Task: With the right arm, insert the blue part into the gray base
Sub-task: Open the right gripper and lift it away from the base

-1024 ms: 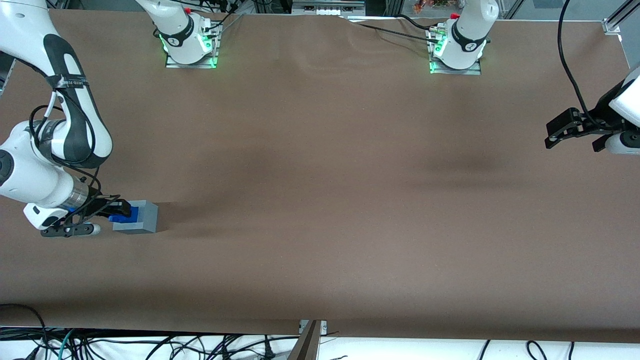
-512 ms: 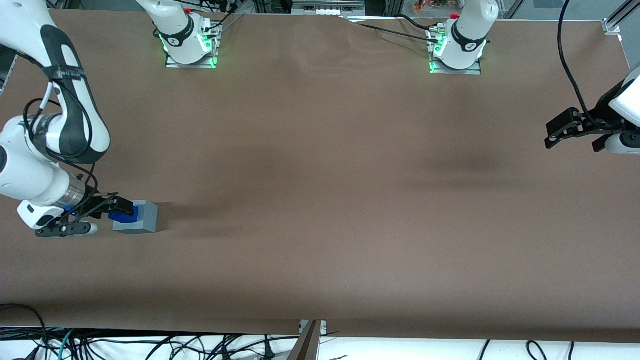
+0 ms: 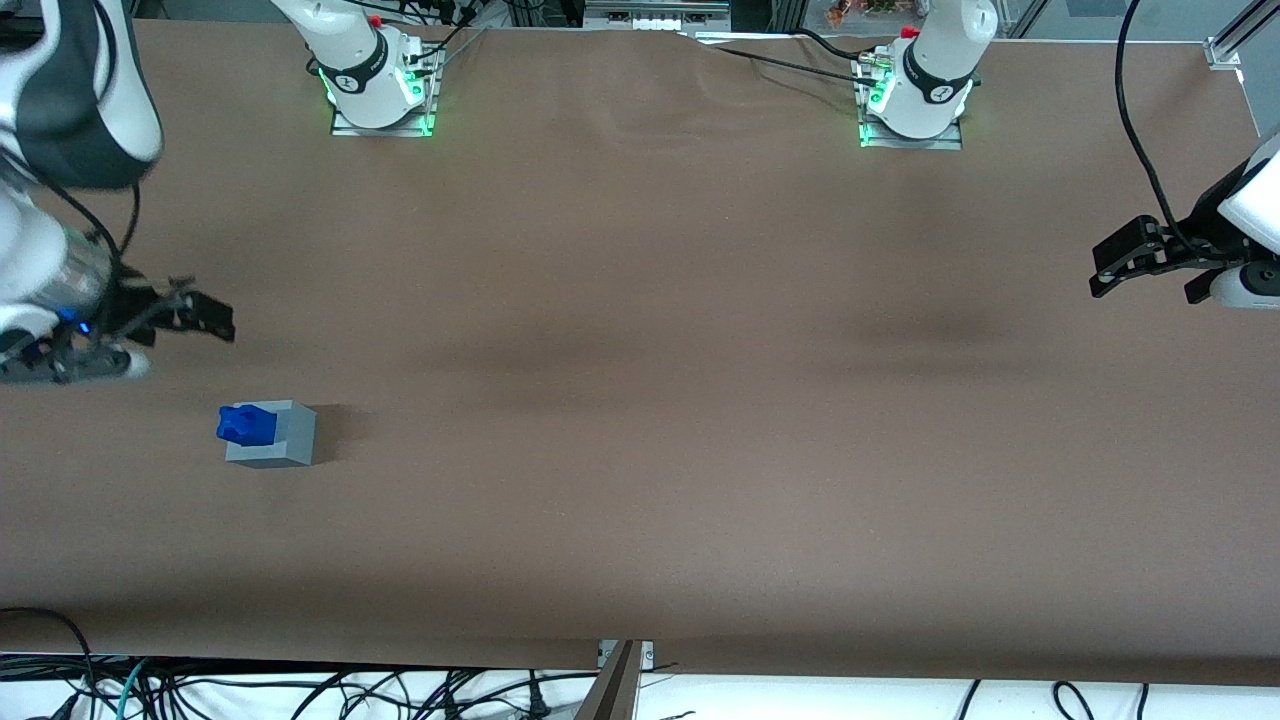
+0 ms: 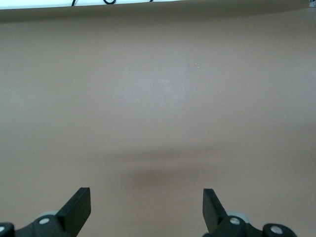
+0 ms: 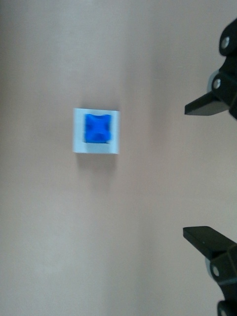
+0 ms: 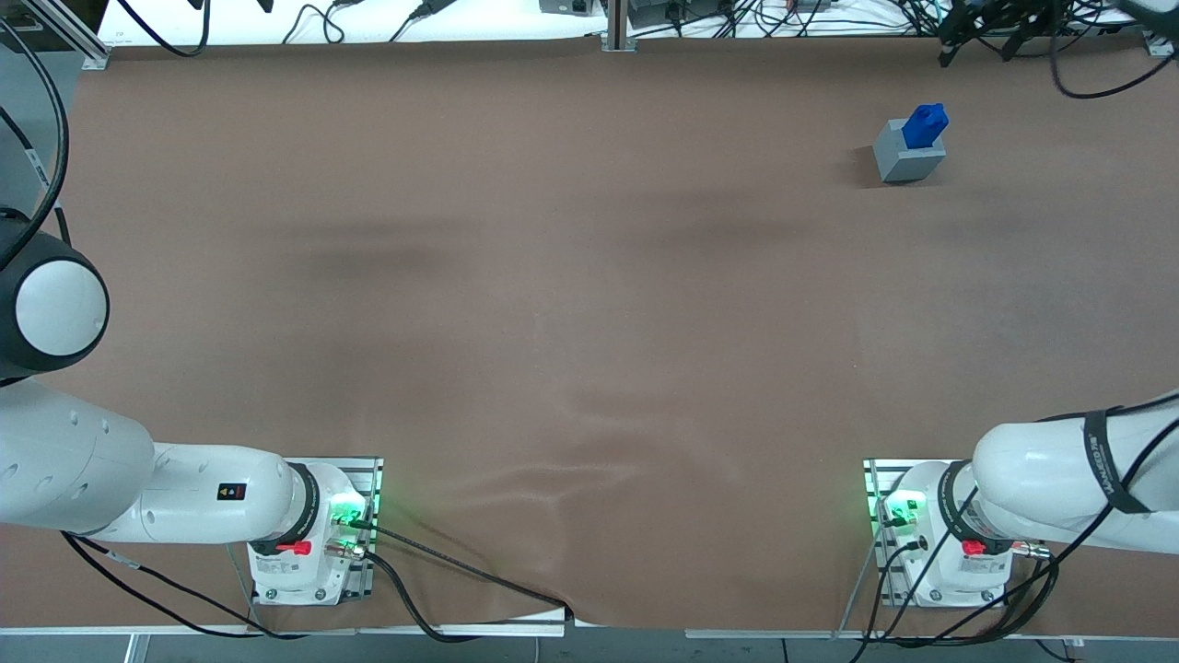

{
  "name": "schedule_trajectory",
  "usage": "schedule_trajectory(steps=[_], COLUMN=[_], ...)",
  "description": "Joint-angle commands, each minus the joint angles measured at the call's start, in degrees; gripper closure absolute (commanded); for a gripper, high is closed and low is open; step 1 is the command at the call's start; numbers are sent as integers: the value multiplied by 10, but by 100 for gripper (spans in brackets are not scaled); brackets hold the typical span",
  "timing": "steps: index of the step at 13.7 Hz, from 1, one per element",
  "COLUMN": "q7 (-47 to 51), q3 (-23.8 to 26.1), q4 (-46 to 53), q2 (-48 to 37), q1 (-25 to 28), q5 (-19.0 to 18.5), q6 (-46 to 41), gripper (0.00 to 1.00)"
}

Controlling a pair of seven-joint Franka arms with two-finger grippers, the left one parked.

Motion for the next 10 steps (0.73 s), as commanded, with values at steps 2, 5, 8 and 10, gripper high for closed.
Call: schedule_trajectory(steps=[2, 5, 8, 10], q7=[-3, 0, 0, -3], q3=[-1, 1, 3, 3], q4=[4, 18, 19, 19], q2=[-52, -57, -57, -57], q1=[-5, -5, -5, -5], q5=[32, 31, 30, 28], q6=[-79, -77, -78, -78], gripper=[0, 0, 0, 1])
